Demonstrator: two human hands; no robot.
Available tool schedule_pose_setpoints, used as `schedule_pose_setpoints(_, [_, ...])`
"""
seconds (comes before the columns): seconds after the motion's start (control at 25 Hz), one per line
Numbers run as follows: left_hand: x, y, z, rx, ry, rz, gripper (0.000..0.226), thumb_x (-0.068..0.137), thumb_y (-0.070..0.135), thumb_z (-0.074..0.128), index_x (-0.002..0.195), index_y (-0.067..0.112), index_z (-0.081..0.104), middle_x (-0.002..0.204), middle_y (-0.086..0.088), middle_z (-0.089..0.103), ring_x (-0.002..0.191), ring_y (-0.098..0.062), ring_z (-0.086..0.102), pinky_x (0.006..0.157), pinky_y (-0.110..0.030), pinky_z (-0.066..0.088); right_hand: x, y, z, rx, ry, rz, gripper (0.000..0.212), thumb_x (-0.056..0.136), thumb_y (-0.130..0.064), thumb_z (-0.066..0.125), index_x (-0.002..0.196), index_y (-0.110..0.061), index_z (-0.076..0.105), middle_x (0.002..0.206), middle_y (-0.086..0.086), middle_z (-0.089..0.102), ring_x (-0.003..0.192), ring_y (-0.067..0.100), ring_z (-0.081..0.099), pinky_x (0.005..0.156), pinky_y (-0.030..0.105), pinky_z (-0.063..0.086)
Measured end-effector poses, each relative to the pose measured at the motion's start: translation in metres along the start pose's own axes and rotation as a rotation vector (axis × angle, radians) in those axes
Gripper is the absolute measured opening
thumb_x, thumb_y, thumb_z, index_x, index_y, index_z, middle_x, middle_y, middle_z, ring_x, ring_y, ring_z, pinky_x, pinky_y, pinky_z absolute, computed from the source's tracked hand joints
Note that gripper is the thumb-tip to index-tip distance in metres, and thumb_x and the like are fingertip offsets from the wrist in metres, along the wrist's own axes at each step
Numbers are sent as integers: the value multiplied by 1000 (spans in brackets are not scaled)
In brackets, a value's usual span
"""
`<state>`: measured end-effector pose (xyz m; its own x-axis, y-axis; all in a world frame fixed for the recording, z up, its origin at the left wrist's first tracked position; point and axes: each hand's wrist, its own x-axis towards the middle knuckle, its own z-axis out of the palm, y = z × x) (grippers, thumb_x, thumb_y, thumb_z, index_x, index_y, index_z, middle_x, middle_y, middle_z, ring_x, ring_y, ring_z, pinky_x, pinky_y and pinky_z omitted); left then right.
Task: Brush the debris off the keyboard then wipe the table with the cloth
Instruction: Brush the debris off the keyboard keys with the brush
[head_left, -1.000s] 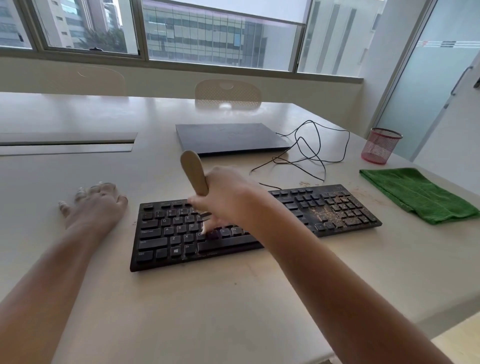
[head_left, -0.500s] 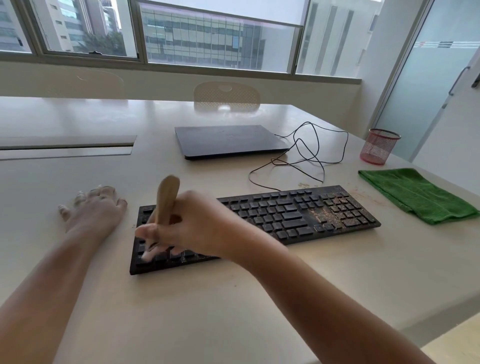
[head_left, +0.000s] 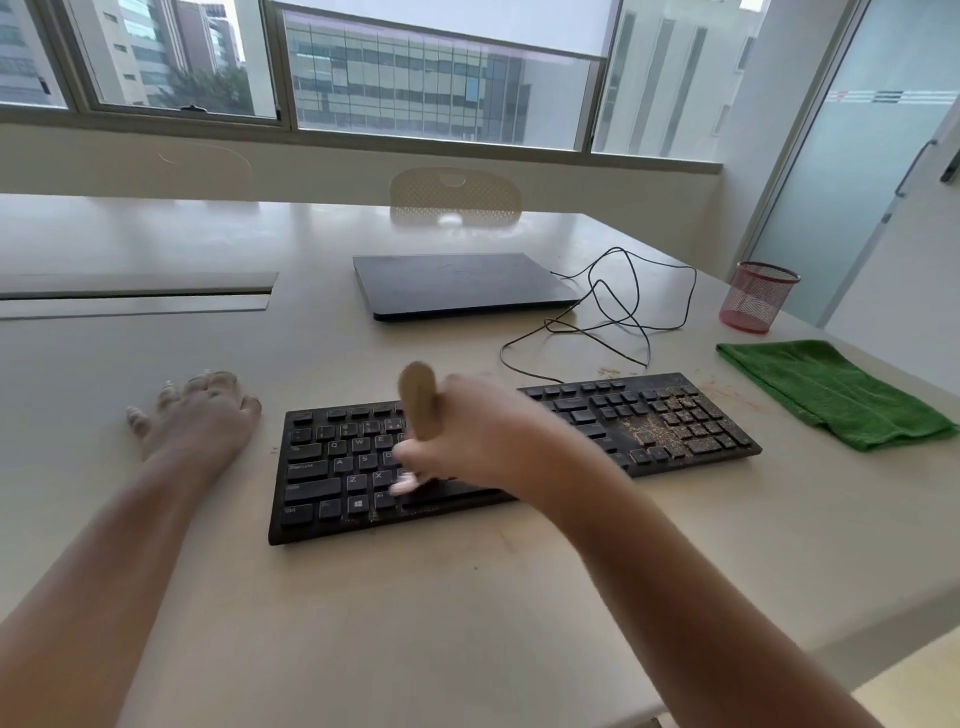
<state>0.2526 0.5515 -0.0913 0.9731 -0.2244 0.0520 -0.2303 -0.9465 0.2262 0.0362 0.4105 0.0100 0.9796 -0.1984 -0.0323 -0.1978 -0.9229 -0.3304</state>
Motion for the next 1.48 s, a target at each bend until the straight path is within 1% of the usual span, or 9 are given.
schedule_pose_setpoints(0.12, [1, -1, 0, 3, -4, -1, 47, 97, 33, 31, 139, 14, 36, 153, -9, 26, 142, -32, 17, 112, -58, 12, -5, -1, -7, 129, 48, 43, 24, 88, -34, 59, 74, -14, 62, 67, -1, 68, 61, 7, 60, 48, 21, 44])
schedule_pose_setpoints(0.28, [2, -1, 0, 22, -6, 1, 46, 97, 34, 31, 137, 13, 37, 152, -11, 27, 141, -33, 19, 112, -58, 14, -11, -22, 17, 281, -51, -126, 21, 85, -29, 63, 86, -9, 72, 82, 4, 72, 77, 14, 64, 72, 31, 53])
schedule_pose_setpoints(0.44, [3, -2, 2, 17, -18, -6, 46, 97, 34, 31, 137, 12, 37, 152, -11, 26, 142, -32, 18, 112, -58, 12, -10, 9, -4, 103, -55, 33, 18, 82, -22, 59, 78, -6, 67, 68, 1, 71, 64, 9, 63, 54, 22, 46])
schedule_pose_setpoints(0.56, [2, -2, 2, 6, -7, -3, 48, 97, 35, 32, 139, 13, 36, 152, -11, 26, 142, -32, 17, 113, -58, 12, -15, -17, 13, 347, -26, -155, 18, 84, -24, 64, 82, -8, 71, 68, -4, 71, 58, -1, 57, 59, 16, 47])
schedule_pose_setpoints(0.64, [1, -2, 0, -2, -1, -2, 49, 97, 35, 32, 141, 13, 33, 153, -10, 25, 142, -32, 16, 113, -57, 11, -17, -23, 26, 338, -66, -179, 20, 85, -25, 65, 80, -8, 72, 74, -3, 72, 68, 1, 60, 63, 16, 47])
schedule_pose_setpoints(0.8, [2, -1, 1, -5, -2, -4, 49, 97, 34, 32, 142, 13, 33, 153, -10, 25, 142, -32, 17, 113, -57, 11, -17, 10, 6, 11, 8, 115, 23, 84, -26, 61, 65, -14, 57, 77, 4, 71, 71, 18, 63, 55, 23, 45])
schedule_pose_setpoints(1.0, [3, -3, 0, 1, 1, 4, 49, 97, 34, 33, 140, 13, 35, 152, -11, 28, 141, -34, 20, 112, -59, 13, -23, -14, 27, 482, 57, -82, 23, 84, -32, 67, 84, -9, 72, 80, 3, 74, 80, 11, 66, 78, 33, 54])
schedule_pose_setpoints(1.28, [2, -2, 1, 0, 6, 7, 48, 97, 35, 33, 140, 13, 36, 152, -10, 27, 141, -33, 20, 112, -58, 12, -13, -4, 23, 534, 93, 29, 32, 84, -38, 66, 84, -6, 71, 75, 3, 74, 76, 17, 70, 80, 40, 56])
schedule_pose_setpoints(1.48, [3, -3, 3, 1, 1, -1, 49, 97, 35, 32, 141, 14, 34, 153, -9, 25, 141, -32, 18, 112, -58, 11, -18, -9, 22, 441, 41, 39, 32, 85, -40, 64, 73, -11, 67, 75, 3, 73, 74, 15, 68, 76, 29, 54])
